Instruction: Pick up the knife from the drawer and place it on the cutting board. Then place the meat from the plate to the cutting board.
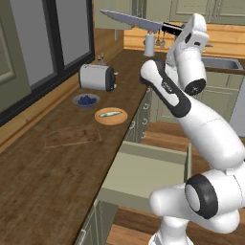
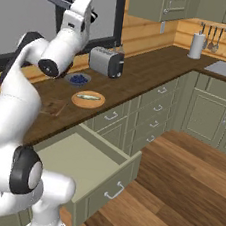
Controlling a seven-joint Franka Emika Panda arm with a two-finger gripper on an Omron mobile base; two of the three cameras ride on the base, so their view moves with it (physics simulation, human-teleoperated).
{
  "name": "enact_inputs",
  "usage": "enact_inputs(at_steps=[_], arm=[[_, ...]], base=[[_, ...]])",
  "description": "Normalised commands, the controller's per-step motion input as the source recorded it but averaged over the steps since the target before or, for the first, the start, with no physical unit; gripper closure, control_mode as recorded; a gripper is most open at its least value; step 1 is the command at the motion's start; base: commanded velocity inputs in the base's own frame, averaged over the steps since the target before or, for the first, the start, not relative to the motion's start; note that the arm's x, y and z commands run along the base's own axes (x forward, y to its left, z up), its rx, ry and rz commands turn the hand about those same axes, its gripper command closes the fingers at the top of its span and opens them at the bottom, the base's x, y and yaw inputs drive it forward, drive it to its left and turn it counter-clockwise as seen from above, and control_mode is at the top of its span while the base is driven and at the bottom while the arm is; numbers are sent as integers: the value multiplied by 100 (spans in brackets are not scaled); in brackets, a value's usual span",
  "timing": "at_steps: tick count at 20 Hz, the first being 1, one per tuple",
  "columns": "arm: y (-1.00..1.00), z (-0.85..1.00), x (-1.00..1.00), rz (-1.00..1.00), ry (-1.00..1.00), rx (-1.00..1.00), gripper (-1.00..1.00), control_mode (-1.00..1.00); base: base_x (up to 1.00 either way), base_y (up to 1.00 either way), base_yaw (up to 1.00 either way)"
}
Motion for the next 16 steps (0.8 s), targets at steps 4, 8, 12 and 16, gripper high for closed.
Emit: enact_inputs(at_steps=[4, 8, 12, 16], arm=[[9, 38, 17, 3, 46, -45, 100, -100], [17, 94, 0, 5, 32, -40, 100, -100], [8, 63, -3, 0, 50, -34, 100, -100], [-13, -1, -10, 0, 48, -2, 100, -100]], base=[[0, 0, 0], [0, 0, 0], [0, 0, 0], [0, 0, 0]])
